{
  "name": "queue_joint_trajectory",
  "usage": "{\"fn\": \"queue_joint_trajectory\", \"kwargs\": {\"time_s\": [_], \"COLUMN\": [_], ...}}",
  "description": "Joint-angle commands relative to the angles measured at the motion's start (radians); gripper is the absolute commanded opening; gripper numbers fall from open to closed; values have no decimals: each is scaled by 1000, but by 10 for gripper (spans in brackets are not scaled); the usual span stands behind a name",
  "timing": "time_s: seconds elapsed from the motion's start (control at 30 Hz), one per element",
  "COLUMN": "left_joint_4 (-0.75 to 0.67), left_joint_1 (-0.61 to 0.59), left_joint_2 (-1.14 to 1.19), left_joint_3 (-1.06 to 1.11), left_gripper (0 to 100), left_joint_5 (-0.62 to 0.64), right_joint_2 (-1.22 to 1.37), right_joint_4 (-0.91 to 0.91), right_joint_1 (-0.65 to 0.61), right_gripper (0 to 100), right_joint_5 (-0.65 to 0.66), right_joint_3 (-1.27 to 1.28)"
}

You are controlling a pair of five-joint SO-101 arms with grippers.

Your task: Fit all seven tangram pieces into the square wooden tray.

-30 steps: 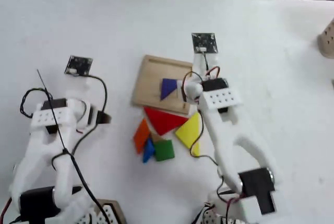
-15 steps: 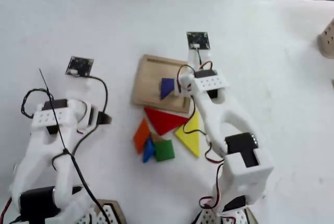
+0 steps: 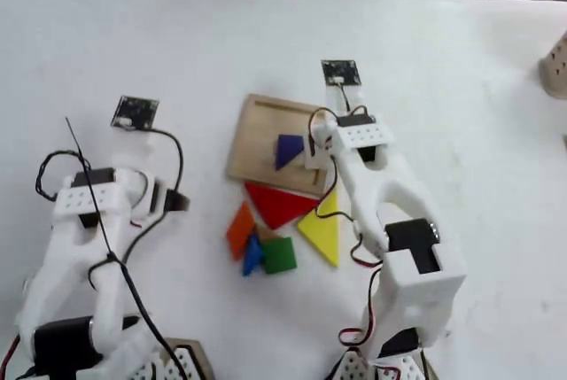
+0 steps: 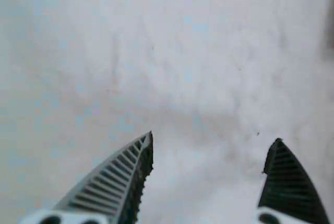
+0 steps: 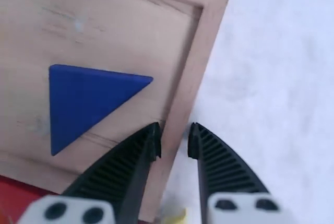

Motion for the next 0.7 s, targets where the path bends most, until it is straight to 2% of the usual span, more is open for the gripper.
{"fn": "queue_joint_trajectory", "kwargs": {"time_s": [0.0, 0.07, 0.2, 0.37, 0.53, 0.67], "left_joint_4": [-20, -20, -20, -20, -20, -20], "left_joint_1": [13, 13, 13, 16, 18, 18], "left_joint_2": [-5, -5, -5, -7, -5, -5], "left_joint_3": [11, 11, 12, 14, 12, 12], "left_gripper": [335, 335, 335, 335, 335, 335], "left_joint_5": [6, 6, 6, 6, 6, 5], "right_joint_2": [-10, -12, -12, -10, -2, -1], "right_joint_4": [27, 44, 42, 51, 160, 176], "right_joint_1": [15, 61, 159, 269, 409, 526], "right_gripper": [60, 12, 15, 17, 17, 17], "right_joint_5": [74, 133, 252, 322, 465, 594], "right_joint_3": [-15, -15, -26, -92, -173, -170]}}
